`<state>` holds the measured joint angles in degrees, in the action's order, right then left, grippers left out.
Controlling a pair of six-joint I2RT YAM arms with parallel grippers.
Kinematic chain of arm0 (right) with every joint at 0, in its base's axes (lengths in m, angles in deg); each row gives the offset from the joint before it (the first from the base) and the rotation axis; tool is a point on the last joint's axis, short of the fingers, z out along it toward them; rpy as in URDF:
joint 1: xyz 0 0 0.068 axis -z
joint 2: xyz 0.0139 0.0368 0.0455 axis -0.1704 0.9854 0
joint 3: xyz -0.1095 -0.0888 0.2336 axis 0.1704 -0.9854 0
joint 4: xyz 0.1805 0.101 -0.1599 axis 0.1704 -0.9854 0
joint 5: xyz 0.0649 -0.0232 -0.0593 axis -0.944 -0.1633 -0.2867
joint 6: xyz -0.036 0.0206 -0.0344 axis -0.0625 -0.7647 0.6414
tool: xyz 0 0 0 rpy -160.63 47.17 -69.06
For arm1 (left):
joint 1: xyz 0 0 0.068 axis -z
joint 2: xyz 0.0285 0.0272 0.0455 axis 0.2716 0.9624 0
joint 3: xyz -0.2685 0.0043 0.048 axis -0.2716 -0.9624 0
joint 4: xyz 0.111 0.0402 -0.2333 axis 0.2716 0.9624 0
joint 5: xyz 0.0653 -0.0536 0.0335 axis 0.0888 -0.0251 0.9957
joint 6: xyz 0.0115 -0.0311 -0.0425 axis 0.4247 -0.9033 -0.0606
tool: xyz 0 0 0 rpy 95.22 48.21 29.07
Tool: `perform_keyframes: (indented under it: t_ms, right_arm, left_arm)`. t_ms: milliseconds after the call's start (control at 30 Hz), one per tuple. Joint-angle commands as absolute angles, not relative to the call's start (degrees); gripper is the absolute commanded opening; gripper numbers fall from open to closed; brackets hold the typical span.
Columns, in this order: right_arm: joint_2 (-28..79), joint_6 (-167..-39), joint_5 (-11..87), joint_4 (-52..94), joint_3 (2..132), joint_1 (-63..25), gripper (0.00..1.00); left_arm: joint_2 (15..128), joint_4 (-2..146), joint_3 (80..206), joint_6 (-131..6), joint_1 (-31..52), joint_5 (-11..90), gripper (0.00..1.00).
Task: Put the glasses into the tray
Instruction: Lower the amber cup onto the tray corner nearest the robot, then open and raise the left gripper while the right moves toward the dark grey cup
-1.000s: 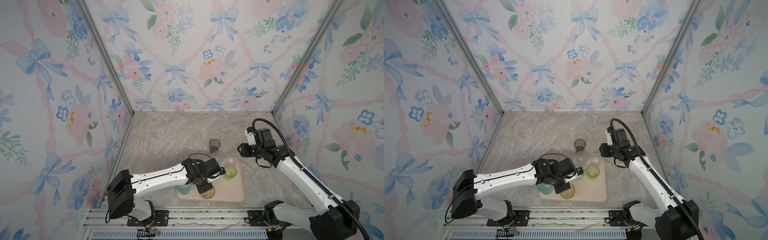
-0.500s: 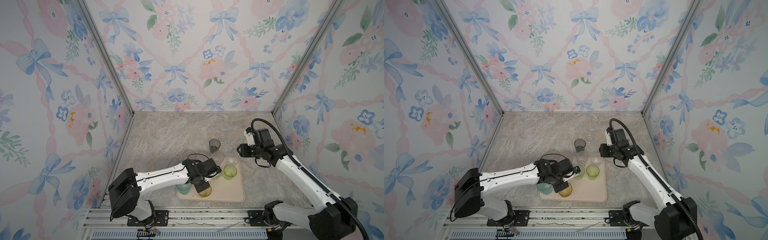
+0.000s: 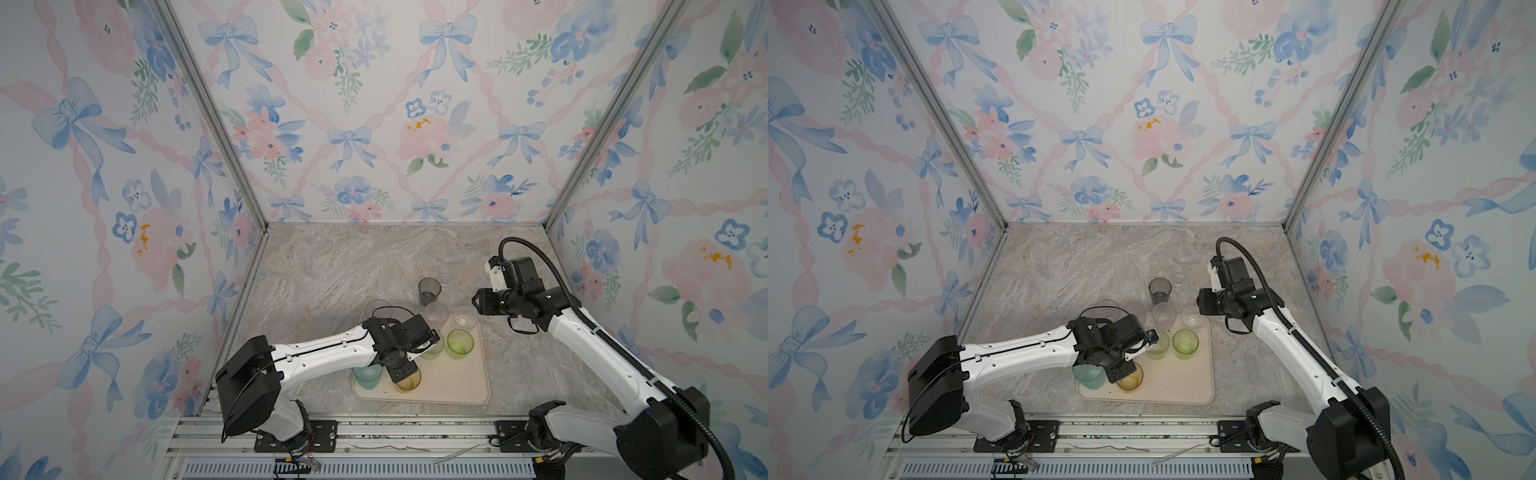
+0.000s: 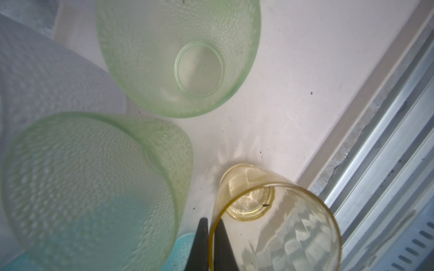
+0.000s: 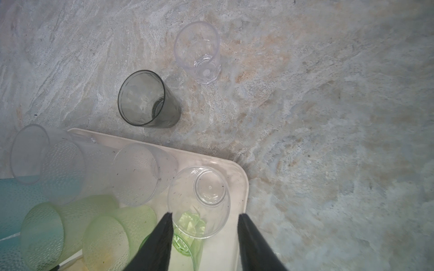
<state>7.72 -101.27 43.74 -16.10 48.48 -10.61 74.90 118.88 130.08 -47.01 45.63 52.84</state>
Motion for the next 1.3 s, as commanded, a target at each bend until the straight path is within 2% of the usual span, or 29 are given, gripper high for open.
perform_keyframes:
  t_ms: [0, 167, 433, 1267]
  right_arm:
    - [8.3, -101.7, 44.0, -16.2, 48.3, -11.3, 0.48]
    - [8.5, -101.7, 44.0, -16.3, 48.4, -11.3, 0.48]
    - [9.0, -101.8, 44.2, -16.4, 48.8, -11.7, 0.48]
    - [11.1, -101.6, 44.3, -16.6, 50.9, -13.2, 0.48]
  left_arm:
    - [74.3, 118.5, 128.8, -47.2, 45.1, 54.1, 0.01]
    - [73.8, 118.5, 128.5, -47.2, 44.6, 54.4, 0.04]
    - [72.0, 118.4, 128.3, -47.3, 44.5, 55.4, 0.18]
    - [65.1, 118.4, 130.1, -45.8, 44.4, 49.0, 0.18]
